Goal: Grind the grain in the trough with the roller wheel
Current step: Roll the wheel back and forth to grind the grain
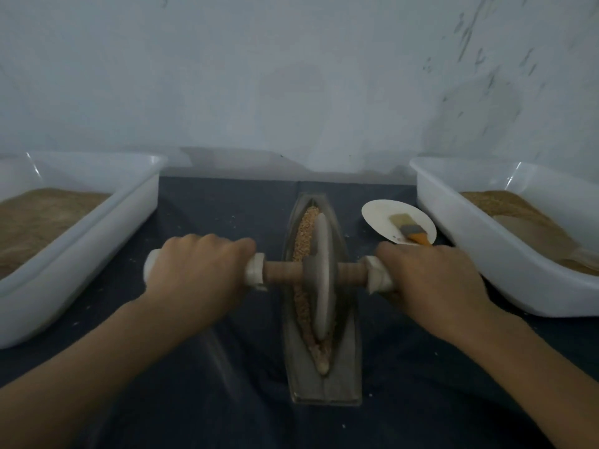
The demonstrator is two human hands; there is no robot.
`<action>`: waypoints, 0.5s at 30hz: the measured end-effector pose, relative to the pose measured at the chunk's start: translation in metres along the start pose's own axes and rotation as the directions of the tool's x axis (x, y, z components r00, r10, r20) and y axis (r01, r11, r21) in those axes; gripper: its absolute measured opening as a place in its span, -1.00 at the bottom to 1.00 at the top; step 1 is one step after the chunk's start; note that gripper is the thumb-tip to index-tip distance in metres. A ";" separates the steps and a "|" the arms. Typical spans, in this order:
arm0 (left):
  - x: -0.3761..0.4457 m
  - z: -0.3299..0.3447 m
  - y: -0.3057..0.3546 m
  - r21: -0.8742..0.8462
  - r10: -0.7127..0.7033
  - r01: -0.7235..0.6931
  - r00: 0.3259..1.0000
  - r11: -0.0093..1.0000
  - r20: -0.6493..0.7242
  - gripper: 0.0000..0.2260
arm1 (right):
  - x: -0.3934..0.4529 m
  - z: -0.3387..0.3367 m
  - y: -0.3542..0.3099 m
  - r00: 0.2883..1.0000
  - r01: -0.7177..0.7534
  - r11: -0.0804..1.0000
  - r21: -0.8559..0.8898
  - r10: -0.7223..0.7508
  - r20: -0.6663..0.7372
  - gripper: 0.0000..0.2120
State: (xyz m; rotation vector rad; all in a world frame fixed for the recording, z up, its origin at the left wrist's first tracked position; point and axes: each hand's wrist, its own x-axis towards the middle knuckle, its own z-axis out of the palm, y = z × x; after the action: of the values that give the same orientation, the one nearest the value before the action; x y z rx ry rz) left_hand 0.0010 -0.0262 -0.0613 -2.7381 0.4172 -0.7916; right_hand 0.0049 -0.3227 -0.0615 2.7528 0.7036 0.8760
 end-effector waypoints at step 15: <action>0.023 0.007 0.000 -0.020 0.007 -0.007 1.000 1.000 0.016 -0.72 | -0.001 0.012 -0.002 0.995 -0.101 0.995 -0.020 0.101 0.009 -0.53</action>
State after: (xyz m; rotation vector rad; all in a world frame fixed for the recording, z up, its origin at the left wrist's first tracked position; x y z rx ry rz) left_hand 0.0237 -0.0328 -0.0565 -2.7578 0.4332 -0.7673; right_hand 0.0105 -0.3217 -0.0723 2.7949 0.5552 0.8826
